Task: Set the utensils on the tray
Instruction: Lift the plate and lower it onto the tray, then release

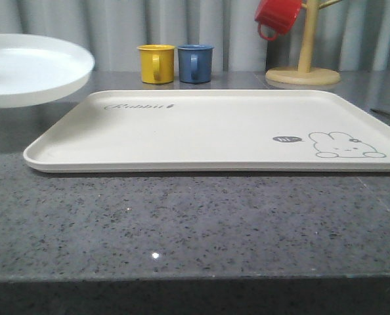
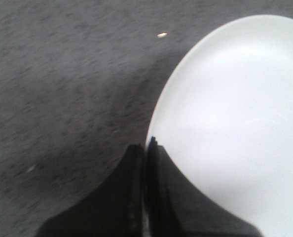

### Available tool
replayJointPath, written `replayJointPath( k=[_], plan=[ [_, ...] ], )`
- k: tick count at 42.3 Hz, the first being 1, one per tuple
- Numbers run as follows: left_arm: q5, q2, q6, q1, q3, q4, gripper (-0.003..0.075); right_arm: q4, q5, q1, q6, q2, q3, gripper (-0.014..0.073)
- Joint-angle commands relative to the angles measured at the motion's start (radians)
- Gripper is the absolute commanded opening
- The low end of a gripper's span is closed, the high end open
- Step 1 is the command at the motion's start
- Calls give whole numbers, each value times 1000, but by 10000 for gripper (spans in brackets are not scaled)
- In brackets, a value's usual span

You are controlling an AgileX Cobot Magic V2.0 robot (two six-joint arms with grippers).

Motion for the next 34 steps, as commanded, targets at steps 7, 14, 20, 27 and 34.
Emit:
replayJointPath(
  k=[7,14,20,27,34],
  plan=[
    [-64,-9,17,-221,-38,-81,-20,-8,-60,-1,-12,6,-28,457],
    [-108,59,17,-333,-38,-79,-20,-8,-60,-1,-12,6,-28,457],
    [-133,106,17,-366,-38,-79,-20,-8,-60,-1,-12,6,-28,457],
    [-135,134,15,-366,-38,-82,27,-8,-60,-1,-12,6,-28,457],
    [-139,144,15,-366,-38,-82,252,-8,-60,-1,-12,6,-28,457]
  ],
)
